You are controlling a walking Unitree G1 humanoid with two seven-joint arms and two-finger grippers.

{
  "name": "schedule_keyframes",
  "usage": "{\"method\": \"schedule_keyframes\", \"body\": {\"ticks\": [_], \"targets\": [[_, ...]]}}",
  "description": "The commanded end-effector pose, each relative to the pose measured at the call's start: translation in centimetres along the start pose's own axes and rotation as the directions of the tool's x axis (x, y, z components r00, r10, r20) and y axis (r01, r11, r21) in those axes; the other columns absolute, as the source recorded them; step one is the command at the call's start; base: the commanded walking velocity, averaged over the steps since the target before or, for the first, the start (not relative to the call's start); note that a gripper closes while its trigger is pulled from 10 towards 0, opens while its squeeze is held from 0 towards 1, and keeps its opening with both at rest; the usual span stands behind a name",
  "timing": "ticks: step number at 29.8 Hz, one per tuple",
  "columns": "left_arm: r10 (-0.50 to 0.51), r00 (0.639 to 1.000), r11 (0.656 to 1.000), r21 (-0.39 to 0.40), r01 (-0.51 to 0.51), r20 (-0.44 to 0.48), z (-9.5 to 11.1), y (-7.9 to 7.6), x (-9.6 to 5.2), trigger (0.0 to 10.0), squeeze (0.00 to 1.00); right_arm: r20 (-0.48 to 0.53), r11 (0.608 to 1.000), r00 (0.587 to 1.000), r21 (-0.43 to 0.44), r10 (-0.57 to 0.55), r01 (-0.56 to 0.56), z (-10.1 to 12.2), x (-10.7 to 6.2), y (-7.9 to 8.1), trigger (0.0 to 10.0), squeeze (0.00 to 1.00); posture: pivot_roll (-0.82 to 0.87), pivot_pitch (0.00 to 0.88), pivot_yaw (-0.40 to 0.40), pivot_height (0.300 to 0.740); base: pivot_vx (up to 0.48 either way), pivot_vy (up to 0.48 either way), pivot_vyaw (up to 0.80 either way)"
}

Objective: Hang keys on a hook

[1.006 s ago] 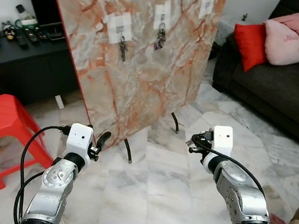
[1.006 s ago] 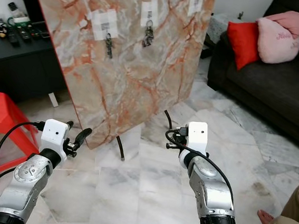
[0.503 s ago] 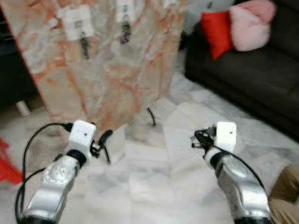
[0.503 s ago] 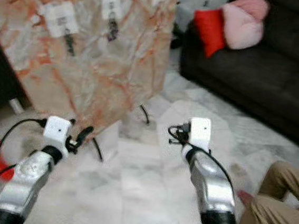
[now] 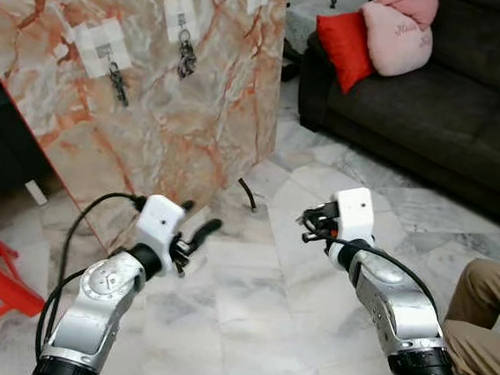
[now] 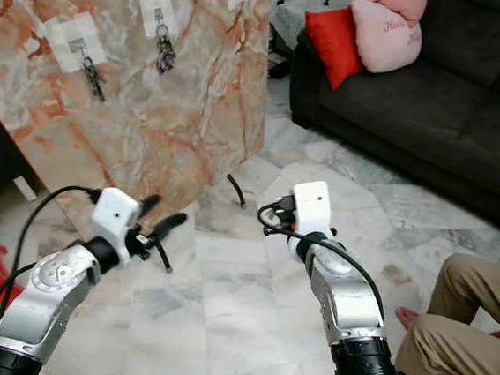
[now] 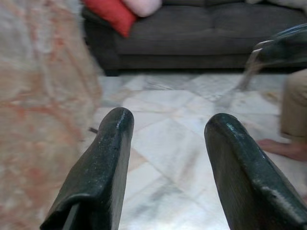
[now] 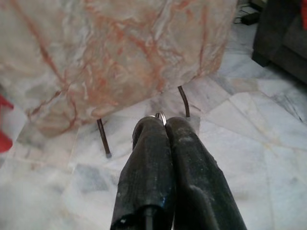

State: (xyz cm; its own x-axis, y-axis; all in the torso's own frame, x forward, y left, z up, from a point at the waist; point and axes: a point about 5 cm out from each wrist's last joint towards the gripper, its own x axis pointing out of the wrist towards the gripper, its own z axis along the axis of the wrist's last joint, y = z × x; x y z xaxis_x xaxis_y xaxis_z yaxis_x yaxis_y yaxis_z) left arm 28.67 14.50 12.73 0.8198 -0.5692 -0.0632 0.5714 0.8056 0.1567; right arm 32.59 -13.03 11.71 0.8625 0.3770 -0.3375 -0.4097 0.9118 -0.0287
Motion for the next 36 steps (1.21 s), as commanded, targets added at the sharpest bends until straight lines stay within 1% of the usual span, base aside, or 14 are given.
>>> {"method": "schedule_keyframes", "body": {"ticks": [1,3,7,8,10,14,15,19,21,23,28,36], "targets": [[-0.093,0.996,0.995,0.044,0.093,-0.001,0.9,-0.6,0.4,10.0,0.0,0.025,0.997,1.0,-0.07,0.017,-0.015,1.3,0.1,-0.1,10.0,0.0,-0.05,0.063,0.008,0.74,0.0,0.0,0.0],[-0.153,0.988,0.986,0.071,0.153,-0.011,1.2,-1.3,0.7,10.0,0.0,0.041,0.996,0.999,-0.086,0.02,-0.017,1.8,0.1,-0.1,10.0,0.0,-0.04,0.068,0.01,0.74,0.0,0.0,0.0],[-0.18,0.984,0.98,0.082,0.18,-0.01,1.4,-1.7,0.9,10.0,0.0,0.061,0.996,0.998,-0.092,0.027,-0.022,2.3,0.1,0.1,10.0,0.0,-0.05,0.07,0.015,0.74,0.0,0.0,0.0],[-0.213,0.977,0.973,0.093,0.213,-0.01,1.6,-2.2,1.2,10.0,0.0,0.092,0.994,0.995,-0.106,0.033,-0.024,3.0,0.1,0.3,10.0,0.0,-0.05,0.071,0.019,0.74,0.0,0.0,0.0],[-0.239,0.971,0.966,0.099,0.239,-0.008,1.9,-2.6,1.5,10.0,0.0,0.127,0.995,0.991,-0.095,0.035,-0.023,3.6,0.0,0.6,10.0,0.0,-0.05,0.074,0.025,0.74,0.0,0.0,0.0],[-0.253,0.967,0.963,0.099,0.253,-0.006,2.0,-2.9,1.8,10.0,0.0,0.141,0.997,0.989,-0.068,0.049,-0.04,3.9,-0.1,0.8,10.0,0.0,-0.05,0.077,0.031,0.74,0.0,0.0,0.0],[-0.261,0.965,0.961,0.098,0.26,-0.007,2.1,-3.1,2.1,10.0,0.0,0.14,0.996,0.988,-0.067,0.072,-0.063,3.9,-0.2,1.1,10.0,0.0,-0.05,0.077,0.031,0.74,0.0,0.0,0.0],[-0.265,0.964,0.96,0.098,0.264,-0.007,2.2,-3.3,2.2,10.0,0.0,0.139,0.994,0.986,-0.077,0.092,-0.082,3.8,-0.4,1.3,10.0,0.0,-0.05,0.076,0.031,0.74,0.0,0.0,0.0],[-0.253,0.967,0.961,0.107,0.253,-0.016,2.2,-3.6,2.8,10.0,0.0,0.154,0.99,0.979,-0.073,0.134,-0.124,4.1,-0.5,1.8,10.0,0.0,-0.05,0.075,0.028,0.74,0.0,0.0,0.0],[-0.251,0.968,0.962,0.103,0.251,-0.015,2.2,-3.7,3.0,10.0,0.0,0.155,0.988,0.977,-0.07,0.147,-0.137,4.2,-0.4,2.0,10.0,0.0,-0.05,0.074,0.027,0.74,0.0,0.0,0.0],[-0.205,0.979,0.973,0.107,0.205,-0.01,2.5,-4.0,4.0,10.0,0.0,0.147,0.982,0.972,-0.062,0.183,-0.176,4.0,-0.4,2.8,10.0,0.0,-0.05,0.073,0.026,0.74,0.0,0.0,0.0],[-0.189,0.982,0.977,0.096,0.188,-0.006,2.5,-4.4,4.5,10.0,0.0,0.134,0.972,0.963,-0.043,0.235,-0.231,3.7,-0.5,3.8,10.0,0.0,-0.05,0.076,0.027,0.74,0.0,0.0,0.0]]}}
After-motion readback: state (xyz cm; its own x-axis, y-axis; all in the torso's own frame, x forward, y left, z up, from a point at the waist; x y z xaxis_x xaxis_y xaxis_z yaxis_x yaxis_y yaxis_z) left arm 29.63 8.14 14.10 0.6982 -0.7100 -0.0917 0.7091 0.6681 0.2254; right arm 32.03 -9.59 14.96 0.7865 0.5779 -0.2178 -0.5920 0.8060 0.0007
